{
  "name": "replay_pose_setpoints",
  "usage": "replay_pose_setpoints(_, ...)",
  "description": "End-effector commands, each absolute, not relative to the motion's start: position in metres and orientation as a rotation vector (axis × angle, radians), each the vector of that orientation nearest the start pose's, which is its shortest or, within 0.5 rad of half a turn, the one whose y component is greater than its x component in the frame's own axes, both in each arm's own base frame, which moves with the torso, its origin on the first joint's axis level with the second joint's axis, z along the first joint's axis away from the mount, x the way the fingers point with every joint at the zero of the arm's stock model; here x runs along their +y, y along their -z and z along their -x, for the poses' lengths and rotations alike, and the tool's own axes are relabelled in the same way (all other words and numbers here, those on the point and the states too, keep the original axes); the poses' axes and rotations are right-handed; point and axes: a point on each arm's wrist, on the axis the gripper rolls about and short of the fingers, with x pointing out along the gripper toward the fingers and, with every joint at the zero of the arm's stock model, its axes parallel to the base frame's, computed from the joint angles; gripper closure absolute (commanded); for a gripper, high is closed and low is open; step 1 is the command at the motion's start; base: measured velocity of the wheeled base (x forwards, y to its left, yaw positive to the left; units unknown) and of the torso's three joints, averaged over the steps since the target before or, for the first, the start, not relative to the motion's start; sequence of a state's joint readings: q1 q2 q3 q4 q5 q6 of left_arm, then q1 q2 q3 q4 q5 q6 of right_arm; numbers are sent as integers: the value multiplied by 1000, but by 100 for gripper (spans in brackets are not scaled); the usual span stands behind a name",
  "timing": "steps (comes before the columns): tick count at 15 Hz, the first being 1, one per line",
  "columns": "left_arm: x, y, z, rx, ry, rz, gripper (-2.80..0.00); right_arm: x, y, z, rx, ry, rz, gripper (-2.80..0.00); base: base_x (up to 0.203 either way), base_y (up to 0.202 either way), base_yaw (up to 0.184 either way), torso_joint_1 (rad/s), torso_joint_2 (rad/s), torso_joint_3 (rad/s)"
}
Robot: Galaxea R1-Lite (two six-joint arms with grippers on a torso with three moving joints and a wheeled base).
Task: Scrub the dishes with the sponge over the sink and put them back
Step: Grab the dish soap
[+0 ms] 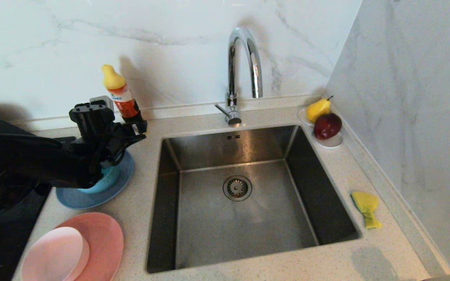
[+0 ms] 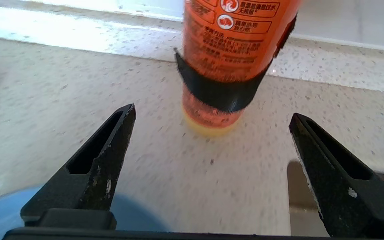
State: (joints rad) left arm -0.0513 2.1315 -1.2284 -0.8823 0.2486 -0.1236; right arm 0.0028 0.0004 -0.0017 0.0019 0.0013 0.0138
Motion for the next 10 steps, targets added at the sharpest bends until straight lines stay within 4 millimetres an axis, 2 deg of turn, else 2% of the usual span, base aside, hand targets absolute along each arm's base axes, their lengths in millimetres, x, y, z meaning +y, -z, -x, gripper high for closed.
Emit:
replay_pose_setpoints(1, -18, -155, -442, -4, -199, 122, -280, 0, -76, 23, 0, -5, -14, 0, 0, 0, 0, 0, 0, 0)
replay_pose_setpoints(10, -20, -155, -473, -69, -197, 124, -280, 0, -76, 23, 0, -5, -14, 0, 0, 0, 0, 0, 0, 0)
